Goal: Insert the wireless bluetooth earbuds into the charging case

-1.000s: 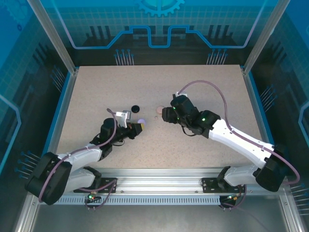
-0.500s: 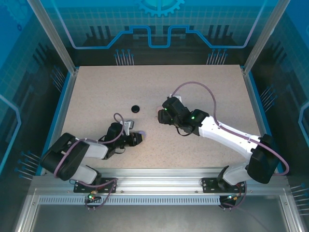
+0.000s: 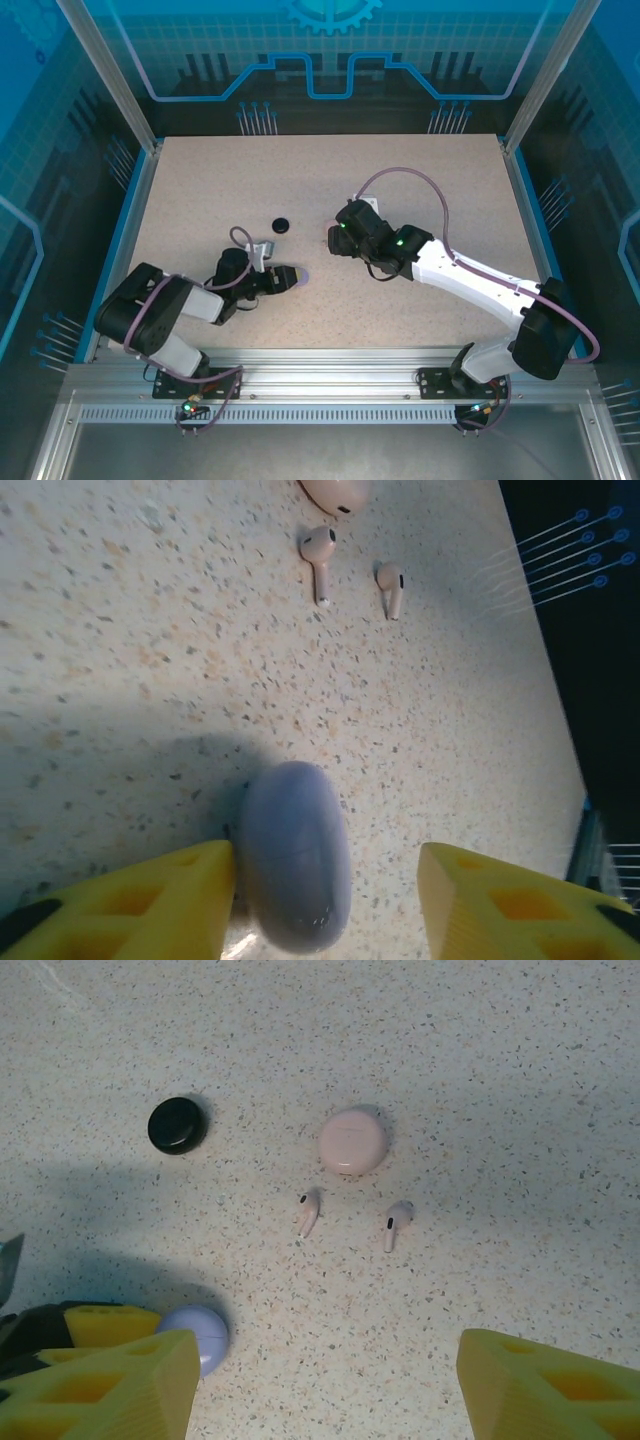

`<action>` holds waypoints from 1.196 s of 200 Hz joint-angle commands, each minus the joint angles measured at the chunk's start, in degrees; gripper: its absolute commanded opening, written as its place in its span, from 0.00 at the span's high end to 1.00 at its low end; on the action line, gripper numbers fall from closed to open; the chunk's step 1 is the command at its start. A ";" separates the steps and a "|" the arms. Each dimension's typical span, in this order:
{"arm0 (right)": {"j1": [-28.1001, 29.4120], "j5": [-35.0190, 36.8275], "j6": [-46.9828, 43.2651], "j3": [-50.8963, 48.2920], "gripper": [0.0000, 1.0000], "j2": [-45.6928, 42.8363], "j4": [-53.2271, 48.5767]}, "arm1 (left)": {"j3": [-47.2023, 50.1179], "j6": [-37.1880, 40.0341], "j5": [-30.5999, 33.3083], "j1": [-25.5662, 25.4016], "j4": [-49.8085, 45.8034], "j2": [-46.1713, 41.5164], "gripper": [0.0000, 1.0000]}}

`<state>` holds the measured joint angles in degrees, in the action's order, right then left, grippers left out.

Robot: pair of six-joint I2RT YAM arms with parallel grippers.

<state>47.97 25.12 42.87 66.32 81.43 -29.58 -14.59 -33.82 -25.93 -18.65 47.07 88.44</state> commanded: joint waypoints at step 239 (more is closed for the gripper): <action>-8.49 -5.26 -2.27 33.61 0.19 35.62 -15.41 | -26.76 15.00 24.95 3.56 -31.04 -31.94 0.01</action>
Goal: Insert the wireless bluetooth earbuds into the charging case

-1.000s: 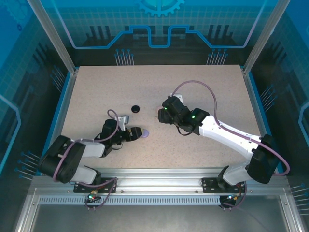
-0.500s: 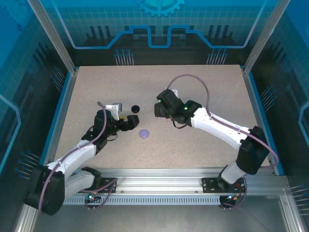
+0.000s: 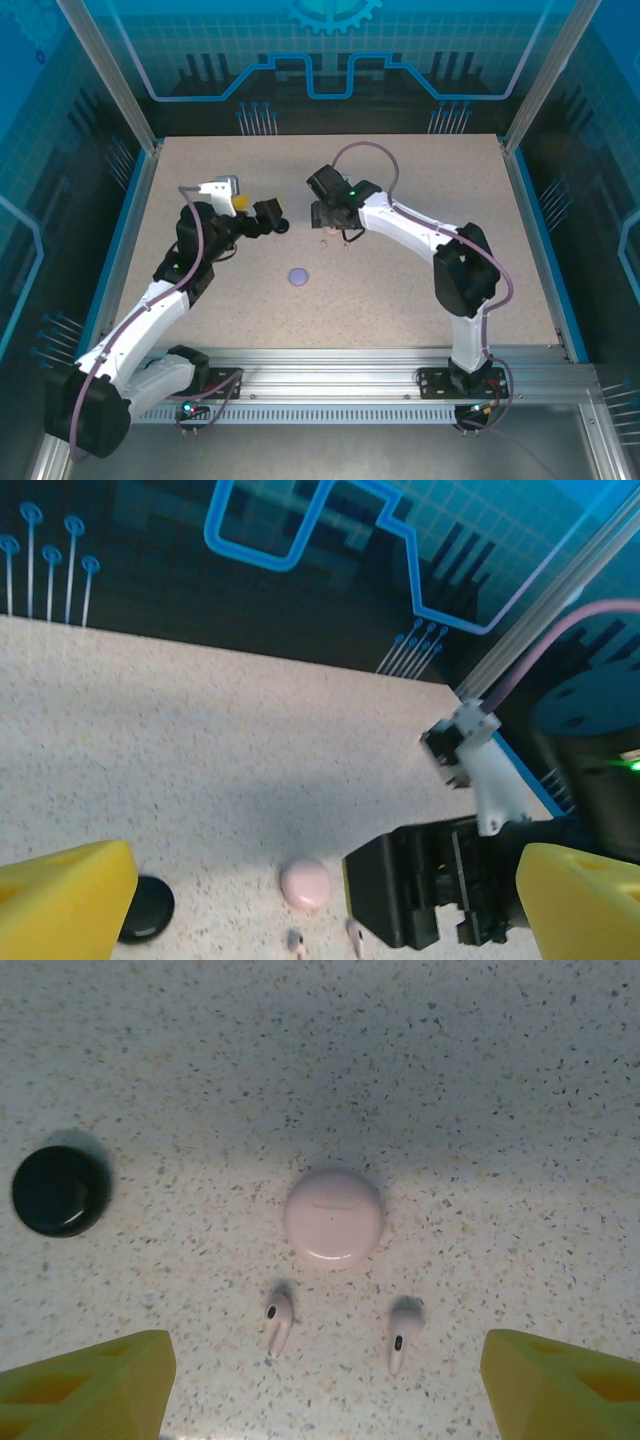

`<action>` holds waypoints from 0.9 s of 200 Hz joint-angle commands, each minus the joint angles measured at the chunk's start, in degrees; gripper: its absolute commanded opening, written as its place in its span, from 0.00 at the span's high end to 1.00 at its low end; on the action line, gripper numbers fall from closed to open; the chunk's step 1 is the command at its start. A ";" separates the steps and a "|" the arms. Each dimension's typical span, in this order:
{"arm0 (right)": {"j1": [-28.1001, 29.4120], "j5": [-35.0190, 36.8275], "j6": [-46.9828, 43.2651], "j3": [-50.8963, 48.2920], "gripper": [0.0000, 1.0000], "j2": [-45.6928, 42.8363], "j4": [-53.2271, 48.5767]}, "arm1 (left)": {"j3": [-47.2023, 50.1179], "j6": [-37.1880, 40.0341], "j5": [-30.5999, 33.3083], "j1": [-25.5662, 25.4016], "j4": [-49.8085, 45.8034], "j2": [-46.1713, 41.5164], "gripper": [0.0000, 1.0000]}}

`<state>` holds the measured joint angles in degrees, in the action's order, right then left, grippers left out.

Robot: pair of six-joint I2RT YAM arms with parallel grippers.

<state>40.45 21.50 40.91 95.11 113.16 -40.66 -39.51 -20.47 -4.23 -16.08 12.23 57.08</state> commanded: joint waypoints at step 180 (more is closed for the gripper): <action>-2.94 -2.34 2.80 22.74 0.26 24.72 -13.34 | -6.90 -1.25 -4.73 5.22 4.78 0.66 0.01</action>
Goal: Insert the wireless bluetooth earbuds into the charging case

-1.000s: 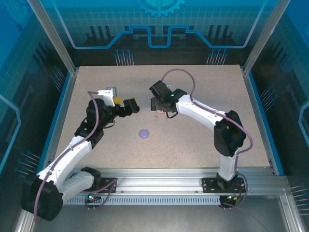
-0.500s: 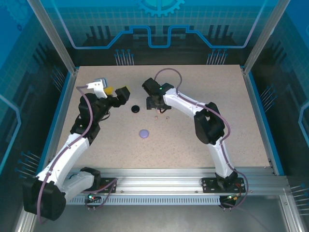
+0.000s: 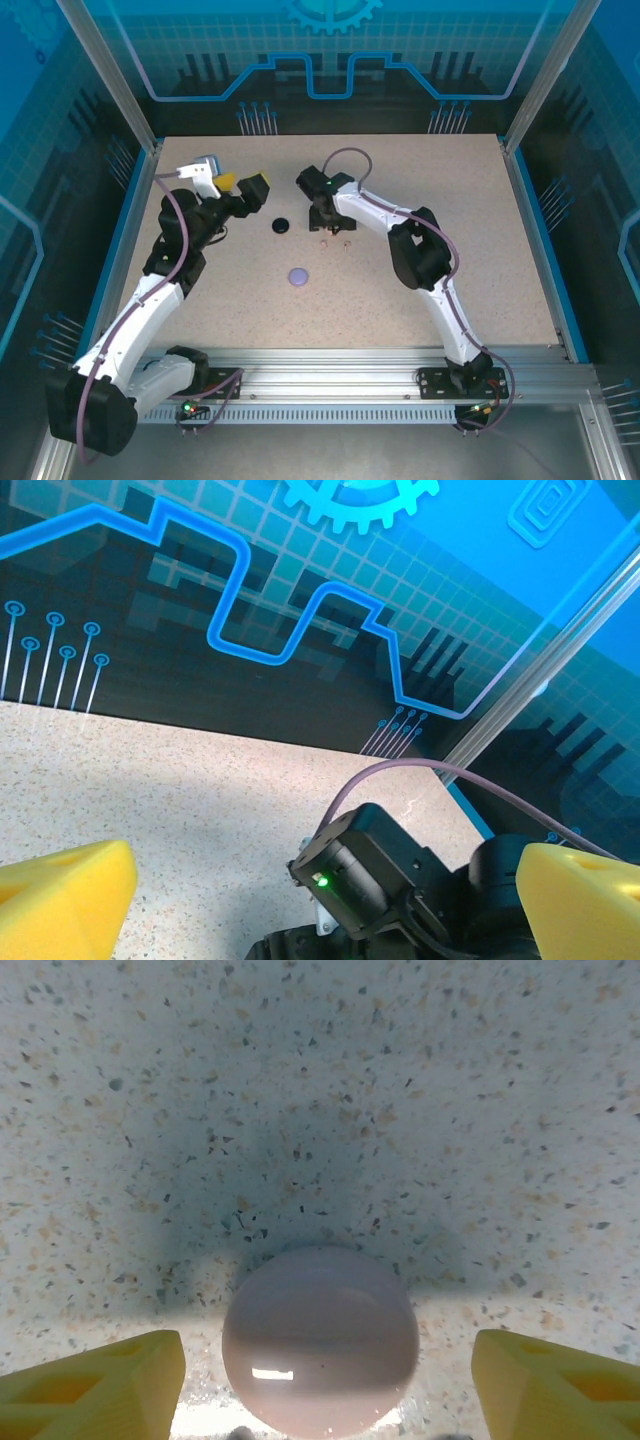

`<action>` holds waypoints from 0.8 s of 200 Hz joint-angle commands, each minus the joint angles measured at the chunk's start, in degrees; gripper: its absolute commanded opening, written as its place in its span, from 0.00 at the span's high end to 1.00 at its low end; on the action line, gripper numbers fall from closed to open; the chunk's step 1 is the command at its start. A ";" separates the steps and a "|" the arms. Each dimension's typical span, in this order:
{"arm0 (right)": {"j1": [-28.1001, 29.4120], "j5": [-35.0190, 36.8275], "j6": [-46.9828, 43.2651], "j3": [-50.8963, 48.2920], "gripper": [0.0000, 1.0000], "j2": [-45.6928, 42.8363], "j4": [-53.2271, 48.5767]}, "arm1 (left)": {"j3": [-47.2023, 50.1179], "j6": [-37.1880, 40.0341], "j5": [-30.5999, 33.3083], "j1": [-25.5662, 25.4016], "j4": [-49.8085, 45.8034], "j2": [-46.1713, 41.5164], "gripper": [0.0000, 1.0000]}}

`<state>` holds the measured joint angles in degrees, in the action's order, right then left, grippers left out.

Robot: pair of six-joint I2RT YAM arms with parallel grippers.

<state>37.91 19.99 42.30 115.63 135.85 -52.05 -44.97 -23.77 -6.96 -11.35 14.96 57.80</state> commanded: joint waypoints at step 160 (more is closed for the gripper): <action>-1.44 -1.96 2.35 1.54 0.43 4.30 0.18 | 1.46 -0.24 -1.95 0.54 8.27 0.56 0.01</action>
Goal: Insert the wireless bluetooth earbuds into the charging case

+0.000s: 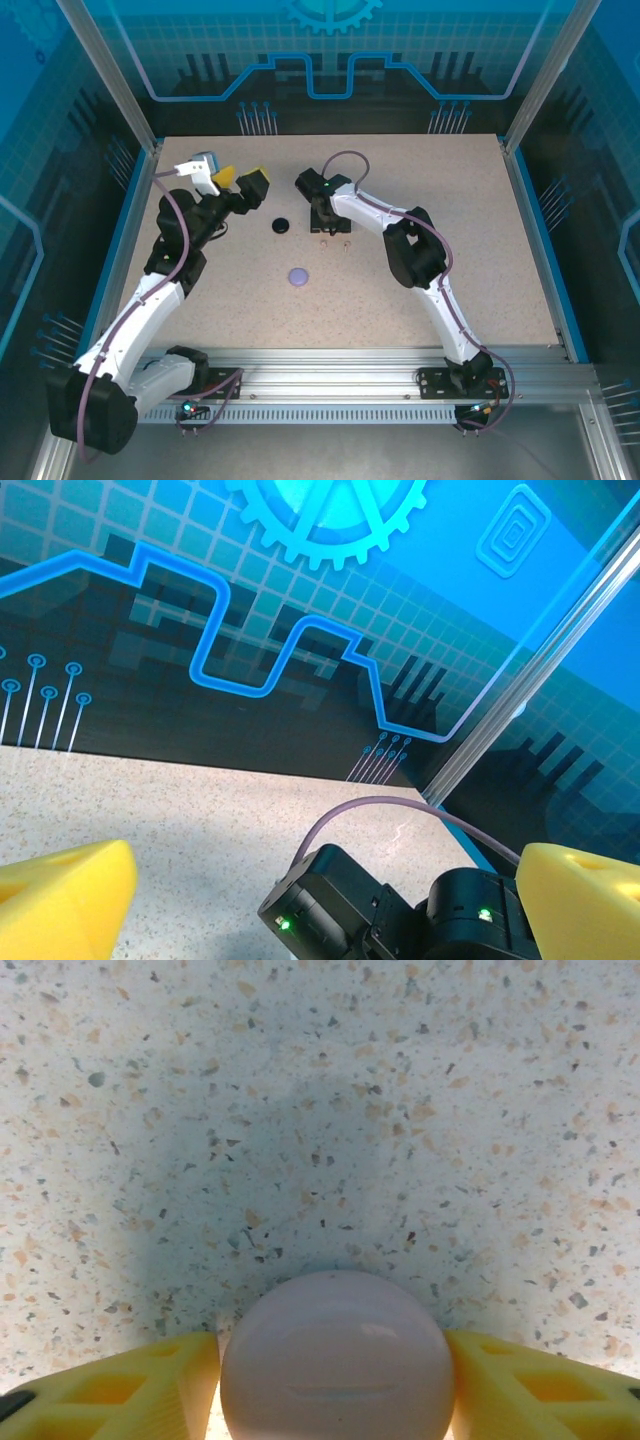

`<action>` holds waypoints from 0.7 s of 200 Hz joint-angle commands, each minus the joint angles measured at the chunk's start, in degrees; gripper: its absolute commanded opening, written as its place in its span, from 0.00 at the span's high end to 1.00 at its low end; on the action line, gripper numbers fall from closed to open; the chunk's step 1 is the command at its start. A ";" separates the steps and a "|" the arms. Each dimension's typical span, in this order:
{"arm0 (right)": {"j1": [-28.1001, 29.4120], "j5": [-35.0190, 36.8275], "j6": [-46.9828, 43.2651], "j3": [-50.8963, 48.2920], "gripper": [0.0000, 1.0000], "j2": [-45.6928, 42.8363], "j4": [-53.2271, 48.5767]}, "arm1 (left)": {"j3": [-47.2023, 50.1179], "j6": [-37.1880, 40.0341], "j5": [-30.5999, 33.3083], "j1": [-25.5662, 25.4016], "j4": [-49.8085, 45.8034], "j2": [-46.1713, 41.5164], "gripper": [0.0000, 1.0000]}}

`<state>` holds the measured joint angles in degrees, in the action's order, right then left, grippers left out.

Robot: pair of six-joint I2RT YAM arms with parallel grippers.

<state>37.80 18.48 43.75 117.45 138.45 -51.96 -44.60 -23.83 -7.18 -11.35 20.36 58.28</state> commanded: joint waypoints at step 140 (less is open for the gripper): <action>-2.21 -0.48 -1.60 -6.39 0.65 -10.91 4.14 | 4.99 -1.59 -10.58 0.37 8.01 3.72 0.01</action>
<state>36.45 17.52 43.24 111.77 134.37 -48.03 -41.45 -24.05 -14.37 -11.35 24.62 61.19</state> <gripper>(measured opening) 0.465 0.987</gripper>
